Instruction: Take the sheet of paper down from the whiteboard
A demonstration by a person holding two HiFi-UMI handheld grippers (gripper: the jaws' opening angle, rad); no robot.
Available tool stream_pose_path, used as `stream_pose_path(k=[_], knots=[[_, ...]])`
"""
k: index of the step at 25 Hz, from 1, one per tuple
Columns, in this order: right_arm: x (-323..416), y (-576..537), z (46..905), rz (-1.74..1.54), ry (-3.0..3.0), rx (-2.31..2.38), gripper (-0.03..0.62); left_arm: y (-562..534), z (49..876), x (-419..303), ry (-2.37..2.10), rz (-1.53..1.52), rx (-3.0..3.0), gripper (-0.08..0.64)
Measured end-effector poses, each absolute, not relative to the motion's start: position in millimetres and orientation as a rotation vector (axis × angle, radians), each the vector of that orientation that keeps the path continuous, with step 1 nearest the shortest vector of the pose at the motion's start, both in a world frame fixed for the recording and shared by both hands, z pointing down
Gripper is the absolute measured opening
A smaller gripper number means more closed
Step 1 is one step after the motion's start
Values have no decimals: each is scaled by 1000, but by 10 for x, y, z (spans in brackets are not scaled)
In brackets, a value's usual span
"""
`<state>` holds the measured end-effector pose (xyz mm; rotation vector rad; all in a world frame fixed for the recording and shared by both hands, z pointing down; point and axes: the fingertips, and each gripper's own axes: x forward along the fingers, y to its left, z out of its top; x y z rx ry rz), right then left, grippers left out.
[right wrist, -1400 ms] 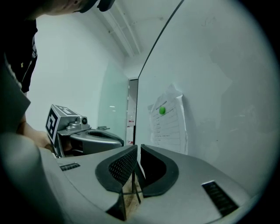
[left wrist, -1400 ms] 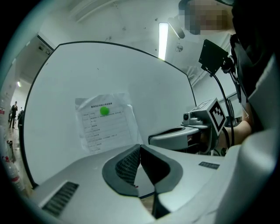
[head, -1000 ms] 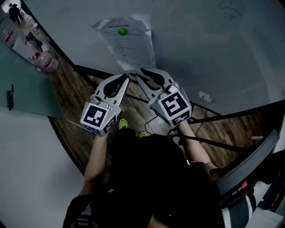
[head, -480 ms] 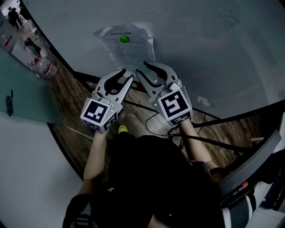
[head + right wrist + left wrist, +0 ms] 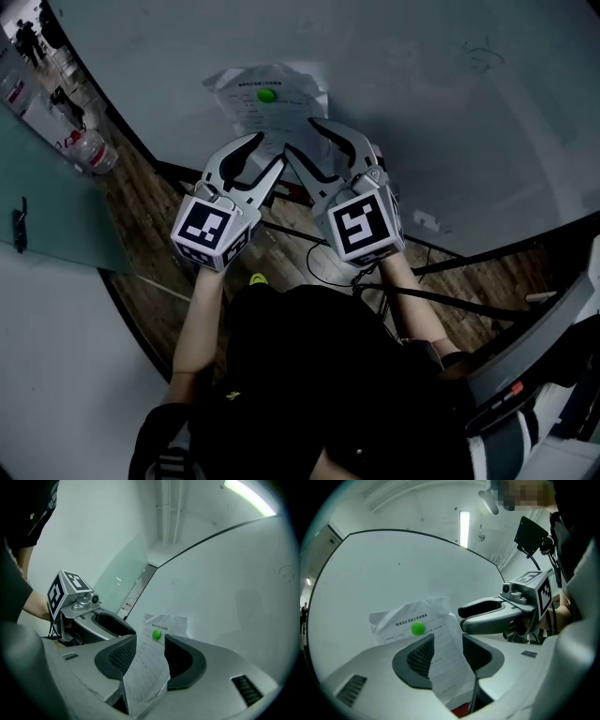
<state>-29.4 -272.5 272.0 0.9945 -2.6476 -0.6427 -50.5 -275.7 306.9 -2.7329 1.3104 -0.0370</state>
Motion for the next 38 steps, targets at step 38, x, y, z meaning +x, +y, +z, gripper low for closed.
stream_pose_path(k=[38], knots=[[-180, -3201, 2227, -1007, -2287, 1129, 230, -3586, 2886, -693, 1479, -313, -2292, 226]])
